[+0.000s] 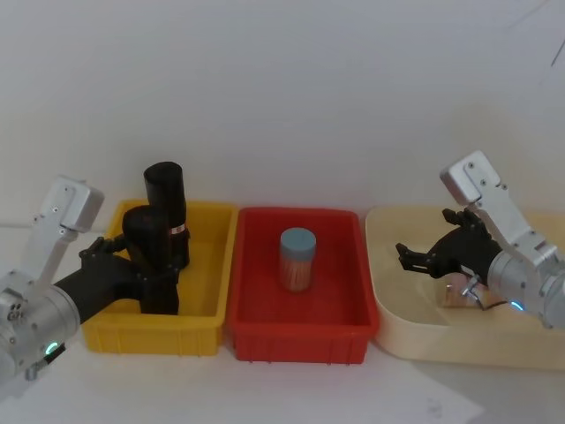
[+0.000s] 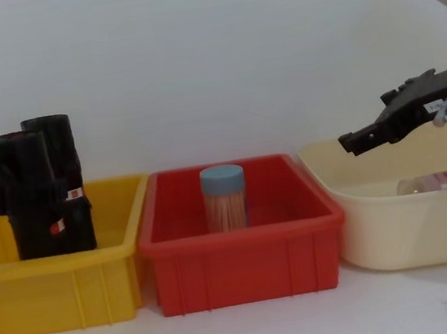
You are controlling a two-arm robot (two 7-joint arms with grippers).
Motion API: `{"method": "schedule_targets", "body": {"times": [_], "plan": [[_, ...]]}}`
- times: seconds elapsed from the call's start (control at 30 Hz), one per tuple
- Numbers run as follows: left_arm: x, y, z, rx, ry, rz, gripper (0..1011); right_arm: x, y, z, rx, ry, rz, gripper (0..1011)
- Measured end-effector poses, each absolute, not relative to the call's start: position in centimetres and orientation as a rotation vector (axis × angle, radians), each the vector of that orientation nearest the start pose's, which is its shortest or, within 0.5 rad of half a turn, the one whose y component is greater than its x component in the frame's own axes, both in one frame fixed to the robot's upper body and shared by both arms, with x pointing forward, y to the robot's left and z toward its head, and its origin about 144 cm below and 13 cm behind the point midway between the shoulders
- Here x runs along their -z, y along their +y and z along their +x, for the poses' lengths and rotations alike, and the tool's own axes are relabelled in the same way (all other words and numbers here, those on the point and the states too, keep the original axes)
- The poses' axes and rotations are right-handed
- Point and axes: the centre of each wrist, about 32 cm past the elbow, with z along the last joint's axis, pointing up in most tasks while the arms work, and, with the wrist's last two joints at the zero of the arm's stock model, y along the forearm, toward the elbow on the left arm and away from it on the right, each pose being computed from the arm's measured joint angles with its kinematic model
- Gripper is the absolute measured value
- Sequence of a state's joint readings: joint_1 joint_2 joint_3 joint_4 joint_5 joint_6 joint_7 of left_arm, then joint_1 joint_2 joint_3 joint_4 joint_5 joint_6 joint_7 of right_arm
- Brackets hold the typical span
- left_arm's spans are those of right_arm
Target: Pick up the garbage bag with the one hand and transfer it to the other hand.
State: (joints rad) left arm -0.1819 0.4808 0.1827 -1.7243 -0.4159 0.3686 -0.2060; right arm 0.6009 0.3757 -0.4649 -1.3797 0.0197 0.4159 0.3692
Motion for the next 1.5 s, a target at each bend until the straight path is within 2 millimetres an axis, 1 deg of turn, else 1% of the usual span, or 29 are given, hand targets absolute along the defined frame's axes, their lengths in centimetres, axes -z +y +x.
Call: {"method": "schedule_targets", "body": {"times": [0.2, 0.27, 0.33, 0.5, 0.53, 0.6, 0.63, 0.8, 0.9, 1.13, 1.3, 1.43, 1.47, 1.5], "plan": [[-125.1, 29.1, 49.6, -1.145, 0.028, 0.172, 1001, -128.1, -22.7, 58.7, 0.994, -0.239, -0.527, 999], [-125.1, 29.1, 49.8, -1.142, 0.026, 0.171, 962, -128.1, -22.7, 58.7, 0.994, -0.239, -0.527, 999], [-125.1, 29.1, 49.9, -1.14, 0.026, 0.171, 950, -128.1, -22.7, 58.7, 0.994, -0.239, -0.527, 999], [-125.1, 29.1, 50.0, -1.137, 0.024, 0.169, 830, -128.1, -22.7, 58.7, 0.995, -0.239, -0.527, 999], [-125.2, 29.1, 50.1, -1.136, 0.024, 0.169, 777, -128.1, -22.7, 58.7, 0.994, -0.239, -0.527, 999], [-125.2, 29.1, 50.1, -1.135, 0.024, 0.169, 740, -128.1, -22.7, 58.7, 0.994, -0.239, -0.527, 999], [-125.2, 29.1, 50.2, -1.134, 0.023, 0.169, 684, -128.1, -22.7, 58.7, 0.994, -0.239, -0.527, 999], [-125.2, 29.1, 50.2, -1.133, 0.023, 0.168, 577, -128.1, -22.7, 58.7, 0.994, -0.239, -0.527, 999], [-125.2, 29.1, 50.3, -1.133, 0.022, 0.169, 548, -128.1, -22.7, 58.7, 0.994, -0.239, -0.527, 999], [-125.6, 29.0, 50.3, -1.132, 0.01, 0.162, 518, -128.1, -22.7, 58.7, 0.995, -0.239, -0.527, 999], [-126.6, 28.8, 50.6, -1.126, -0.009, 0.134, 513, -128.1, -22.7, 58.7, 0.995, -0.239, -0.527, 999], [-128.4, 28.6, 51.1, -1.105, -0.034, 0.078, 513, -128.1, -22.7, 58.7, 0.995, -0.239, -0.527, 999], [-128.4, 28.6, 51.1, -1.105, -0.034, 0.078, 513, -128.1, -22.7, 58.7, 0.995, -0.239, -0.527, 999], [-129.0, 28.5, 51.3, -1.094, -0.038, 0.062, 513, -128.1, -22.7, 58.7, 0.995, -0.239, -0.527, 999]]}}
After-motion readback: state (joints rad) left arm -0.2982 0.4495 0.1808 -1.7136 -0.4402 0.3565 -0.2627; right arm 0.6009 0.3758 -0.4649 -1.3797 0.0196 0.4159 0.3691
